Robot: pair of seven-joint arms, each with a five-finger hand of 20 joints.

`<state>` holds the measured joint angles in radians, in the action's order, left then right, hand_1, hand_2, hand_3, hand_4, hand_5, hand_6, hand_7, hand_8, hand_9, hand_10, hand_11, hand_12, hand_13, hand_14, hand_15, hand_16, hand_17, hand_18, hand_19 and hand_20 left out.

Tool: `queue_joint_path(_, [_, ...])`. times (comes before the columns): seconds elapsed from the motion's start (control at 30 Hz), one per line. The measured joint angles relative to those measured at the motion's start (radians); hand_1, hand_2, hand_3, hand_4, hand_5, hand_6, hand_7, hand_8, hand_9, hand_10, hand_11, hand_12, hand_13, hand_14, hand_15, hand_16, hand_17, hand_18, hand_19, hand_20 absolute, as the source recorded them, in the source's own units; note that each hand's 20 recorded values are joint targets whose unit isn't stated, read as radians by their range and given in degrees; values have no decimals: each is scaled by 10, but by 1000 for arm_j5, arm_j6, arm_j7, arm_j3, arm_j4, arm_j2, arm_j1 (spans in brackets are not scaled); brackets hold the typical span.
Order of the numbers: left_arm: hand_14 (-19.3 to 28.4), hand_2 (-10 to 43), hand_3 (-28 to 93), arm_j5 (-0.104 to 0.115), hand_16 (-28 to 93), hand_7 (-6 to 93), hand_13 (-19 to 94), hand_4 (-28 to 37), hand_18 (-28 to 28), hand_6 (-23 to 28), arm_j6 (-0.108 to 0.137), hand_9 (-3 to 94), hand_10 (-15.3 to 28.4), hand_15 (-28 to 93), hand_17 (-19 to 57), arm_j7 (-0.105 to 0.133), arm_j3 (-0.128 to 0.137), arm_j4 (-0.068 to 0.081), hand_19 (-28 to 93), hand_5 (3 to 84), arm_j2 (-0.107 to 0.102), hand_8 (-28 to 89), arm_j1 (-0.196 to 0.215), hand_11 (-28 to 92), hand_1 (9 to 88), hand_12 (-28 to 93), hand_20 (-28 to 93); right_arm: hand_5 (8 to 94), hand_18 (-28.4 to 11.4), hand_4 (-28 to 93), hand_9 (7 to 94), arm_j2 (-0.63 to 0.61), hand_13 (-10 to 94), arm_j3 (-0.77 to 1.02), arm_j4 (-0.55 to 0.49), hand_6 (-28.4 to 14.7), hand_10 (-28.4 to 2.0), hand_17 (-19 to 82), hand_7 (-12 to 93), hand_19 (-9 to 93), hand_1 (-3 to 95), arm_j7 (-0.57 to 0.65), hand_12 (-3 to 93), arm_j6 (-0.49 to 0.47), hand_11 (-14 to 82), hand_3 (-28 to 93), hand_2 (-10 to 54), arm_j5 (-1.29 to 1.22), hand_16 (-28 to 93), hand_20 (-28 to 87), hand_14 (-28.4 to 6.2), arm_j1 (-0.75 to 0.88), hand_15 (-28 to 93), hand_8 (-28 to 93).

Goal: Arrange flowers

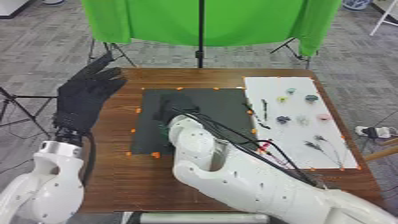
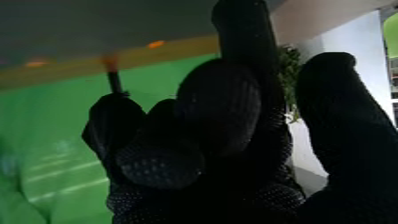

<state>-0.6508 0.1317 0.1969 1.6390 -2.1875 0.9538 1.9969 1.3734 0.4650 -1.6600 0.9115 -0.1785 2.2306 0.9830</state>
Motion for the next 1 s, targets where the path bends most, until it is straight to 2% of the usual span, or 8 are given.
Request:
queue_joint_path(0.03, [282,56,814,-1,-86,118,270,-240,258,98,1,362,201,511,-92,-19,11,-10,537,397,22,-90,19,244,237,109,113,909,-262,-272,937,8,832,46,-15,-11,-113,538,149,932,304,-25,175,-50,519,678,56,36,208,647,-128,40,793,-131])
queue_joint_path(0.1, [282,56,813,0,-86,117,269,-241,258,98,2,362,201,511,-92,-9,12,-18,537,397,46,-91,56,244,237,108,113,893,-263,-267,937,16,826,85,-37,-19,-113,533,142,932,295,-40,179,-103,508,677,63,68,207,648,-128,95,794,-130])
queue_joint_path(0.2, [282,56,813,5,-86,118,269,-241,258,98,2,362,201,511,-92,60,0,-18,537,397,48,-90,102,245,237,109,113,878,-265,-261,937,3,823,66,-52,-25,-113,530,135,932,286,-25,186,-86,495,681,64,54,205,648,-130,137,795,-128])
queue_joint_path(0.27, [282,57,813,6,-86,117,269,-240,258,98,3,362,202,511,-92,84,-3,-18,537,397,46,-91,118,244,237,108,113,872,-265,-260,937,-15,822,48,-64,-29,-114,530,132,932,283,-14,190,-59,491,681,65,43,204,648,-129,163,796,-126])
queue_joint_path(0.4, [282,56,812,7,-86,117,269,-241,259,98,4,362,201,512,-93,81,-1,-18,538,397,44,-91,122,245,237,108,114,870,-266,-258,937,-51,821,40,-102,-30,-115,528,131,932,278,-10,195,-32,486,679,67,47,203,650,-131,206,797,-124])
queue_joint_path(0.73, [282,57,812,8,-86,118,270,-240,258,98,10,362,202,513,-92,76,-1,-19,538,396,43,-91,120,245,237,108,114,844,-266,-259,937,-43,804,84,-113,-35,-119,509,119,932,275,-30,208,-57,466,685,71,22,203,653,-137,234,801,-124])
queue_joint_path(1.0, [281,56,814,8,-87,120,269,-239,258,98,9,361,202,512,-92,72,-21,-11,538,397,38,-91,87,245,237,108,114,811,-266,-261,927,-8,793,103,-109,-37,-126,494,104,932,276,-18,216,-57,466,685,75,-113,203,653,-139,229,806,-124])
